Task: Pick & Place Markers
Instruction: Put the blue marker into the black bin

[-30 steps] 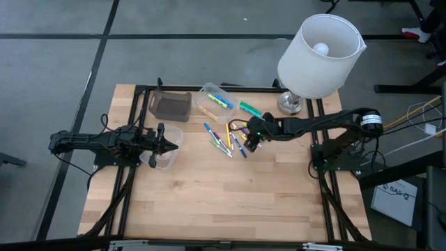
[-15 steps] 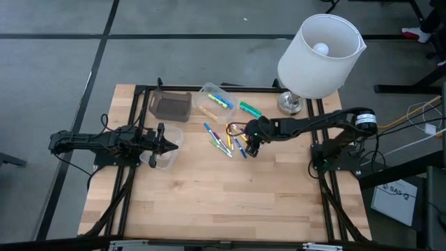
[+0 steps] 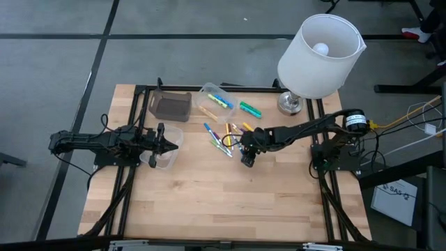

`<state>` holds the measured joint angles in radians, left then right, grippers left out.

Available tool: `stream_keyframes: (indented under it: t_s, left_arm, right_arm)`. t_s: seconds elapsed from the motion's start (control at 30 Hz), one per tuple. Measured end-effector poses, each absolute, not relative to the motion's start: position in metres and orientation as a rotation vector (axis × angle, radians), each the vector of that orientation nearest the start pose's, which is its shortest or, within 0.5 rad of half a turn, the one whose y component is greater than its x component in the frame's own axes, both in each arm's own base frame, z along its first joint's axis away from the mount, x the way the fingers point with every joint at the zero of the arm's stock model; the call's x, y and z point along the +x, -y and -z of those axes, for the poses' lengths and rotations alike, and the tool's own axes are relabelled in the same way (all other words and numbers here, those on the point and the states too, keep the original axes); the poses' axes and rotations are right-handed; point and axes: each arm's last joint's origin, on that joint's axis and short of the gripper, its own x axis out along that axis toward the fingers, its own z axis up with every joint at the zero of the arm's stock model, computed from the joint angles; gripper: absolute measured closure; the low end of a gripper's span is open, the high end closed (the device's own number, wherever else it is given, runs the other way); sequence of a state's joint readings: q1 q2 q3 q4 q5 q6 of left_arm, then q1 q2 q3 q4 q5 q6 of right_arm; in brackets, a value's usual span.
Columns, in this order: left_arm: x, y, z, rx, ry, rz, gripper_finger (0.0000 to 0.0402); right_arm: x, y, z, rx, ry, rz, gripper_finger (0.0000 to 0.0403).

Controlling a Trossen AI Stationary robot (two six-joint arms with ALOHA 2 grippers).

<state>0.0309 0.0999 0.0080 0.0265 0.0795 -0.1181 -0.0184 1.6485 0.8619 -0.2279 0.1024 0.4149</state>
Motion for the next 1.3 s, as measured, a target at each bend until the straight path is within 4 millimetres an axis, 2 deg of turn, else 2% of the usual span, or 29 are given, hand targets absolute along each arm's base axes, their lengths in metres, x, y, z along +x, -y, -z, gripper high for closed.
stream_keyframes:
  t_s: [0.4, 0.5, 0.77, 0.9, 1.13, 1.3]
  left_arm:
    - [0.103, -0.001, -0.161, -0.122, -0.068, 0.045, 0.0395]
    - [0.103, -0.001, -0.161, -0.122, -0.068, 0.045, 0.0395]
    - [0.103, -0.001, -0.161, -0.122, -0.068, 0.045, 0.0395]
    - [0.103, -0.001, -0.161, -0.122, -0.068, 0.045, 0.0395]
    - [0.103, -0.001, -0.161, -0.122, -0.068, 0.045, 0.0395]
    - [0.103, -0.001, -0.161, -0.122, -0.068, 0.045, 0.0395]
  right_arm:
    - [0.315, -0.001, -0.126, 0.322, -1.028, 0.345, 0.0231]
    - [0.314, -0.001, -0.126, 0.325, -1.031, 0.366, 0.0261]
    - [0.314, -0.001, -0.126, 0.335, -1.028, 0.364, 0.0372]
    - [0.315, -0.001, -0.127, 0.360, -1.013, 0.369, 0.0373]
    - [0.318, -0.001, -0.131, 0.550, -0.964, 0.472, 0.0368]
    - [0.335, -0.002, -0.148, 0.674, -0.886, 0.480, 0.0372]
